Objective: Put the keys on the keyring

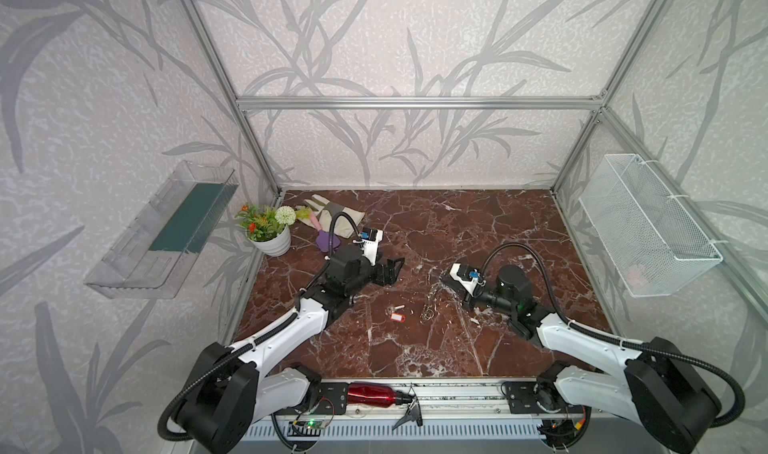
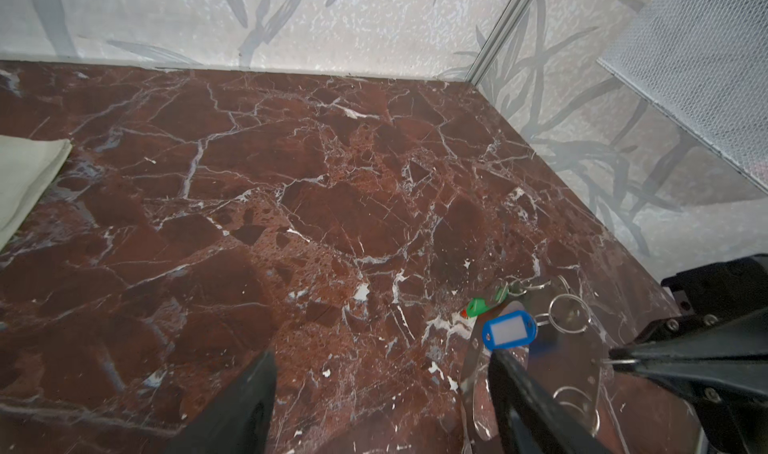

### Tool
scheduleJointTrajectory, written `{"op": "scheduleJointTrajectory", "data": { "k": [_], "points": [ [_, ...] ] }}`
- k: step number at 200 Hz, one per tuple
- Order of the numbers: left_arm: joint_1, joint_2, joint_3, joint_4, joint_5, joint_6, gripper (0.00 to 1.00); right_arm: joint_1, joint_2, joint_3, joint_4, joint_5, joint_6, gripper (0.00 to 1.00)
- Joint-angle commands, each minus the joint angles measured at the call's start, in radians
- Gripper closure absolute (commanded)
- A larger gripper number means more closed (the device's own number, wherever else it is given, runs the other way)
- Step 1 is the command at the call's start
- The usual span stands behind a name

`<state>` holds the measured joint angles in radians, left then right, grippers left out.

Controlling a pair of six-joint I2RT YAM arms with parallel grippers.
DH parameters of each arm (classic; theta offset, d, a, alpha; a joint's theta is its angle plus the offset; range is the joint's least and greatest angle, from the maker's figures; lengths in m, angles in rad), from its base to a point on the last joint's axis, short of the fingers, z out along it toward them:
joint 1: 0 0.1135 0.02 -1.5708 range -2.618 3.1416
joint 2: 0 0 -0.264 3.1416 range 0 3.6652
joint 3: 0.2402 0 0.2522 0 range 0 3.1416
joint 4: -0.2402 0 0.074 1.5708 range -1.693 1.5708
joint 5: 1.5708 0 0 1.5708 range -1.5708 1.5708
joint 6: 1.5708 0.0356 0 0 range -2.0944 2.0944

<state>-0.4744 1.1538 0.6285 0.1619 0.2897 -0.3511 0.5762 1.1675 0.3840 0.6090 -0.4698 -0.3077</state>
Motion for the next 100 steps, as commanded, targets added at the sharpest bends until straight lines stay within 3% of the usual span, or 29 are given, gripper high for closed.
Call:
{"op": "scheduleJointTrajectory", "data": {
  "k": [1,21,41,100],
  "points": [
    [0.006,-0.056,0.083,-0.359,0.018,-0.111,0.3,0.006,0.005,-0.001,0.078,0.024,0.012,1.0],
    [0.006,-0.092,0.074,-0.499,0.089,-0.197,0.43,0.008,0.023,-0.002,0.107,0.021,0.036,1.0],
    [0.006,-0.118,0.052,-0.602,0.067,-0.344,0.57,0.013,0.028,0.003,0.115,0.019,0.051,1.0],
    [-0.027,0.03,0.013,-0.584,0.162,-0.47,0.66,0.045,0.001,0.006,0.066,0.045,0.053,1.0]
  ]
}}
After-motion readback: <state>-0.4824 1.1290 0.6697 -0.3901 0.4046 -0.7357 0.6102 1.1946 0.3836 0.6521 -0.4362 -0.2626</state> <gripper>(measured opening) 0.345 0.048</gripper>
